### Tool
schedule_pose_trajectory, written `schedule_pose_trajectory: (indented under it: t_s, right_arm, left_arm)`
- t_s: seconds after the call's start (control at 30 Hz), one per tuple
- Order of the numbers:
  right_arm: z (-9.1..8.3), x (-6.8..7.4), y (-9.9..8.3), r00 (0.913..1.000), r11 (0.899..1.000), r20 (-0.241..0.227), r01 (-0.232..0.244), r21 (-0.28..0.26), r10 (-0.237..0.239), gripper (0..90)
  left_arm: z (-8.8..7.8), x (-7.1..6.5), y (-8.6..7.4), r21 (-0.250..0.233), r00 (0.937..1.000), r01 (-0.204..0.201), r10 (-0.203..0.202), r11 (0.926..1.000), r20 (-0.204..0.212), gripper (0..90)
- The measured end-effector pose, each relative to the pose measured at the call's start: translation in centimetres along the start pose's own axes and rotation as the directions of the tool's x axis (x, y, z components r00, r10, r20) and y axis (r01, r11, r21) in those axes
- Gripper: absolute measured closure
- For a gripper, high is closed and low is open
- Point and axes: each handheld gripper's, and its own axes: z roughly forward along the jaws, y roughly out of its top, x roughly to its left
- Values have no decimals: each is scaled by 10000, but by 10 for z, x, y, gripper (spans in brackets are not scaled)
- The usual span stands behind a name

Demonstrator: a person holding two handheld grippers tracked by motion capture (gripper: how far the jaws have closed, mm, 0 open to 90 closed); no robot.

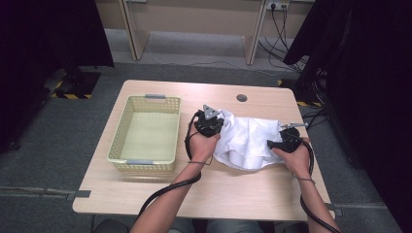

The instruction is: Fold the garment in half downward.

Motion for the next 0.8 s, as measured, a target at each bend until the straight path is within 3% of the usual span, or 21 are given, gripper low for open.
schedule_pose_trajectory:
  t_s: [0.8]
  right_arm:
    - [6, 19, 6, 9994, 9996, -228, 269, -32, -270, 307]
  left_arm:
    - [-3, -7, 14, -252, 9994, 90, -82, 9996, 335, 888]
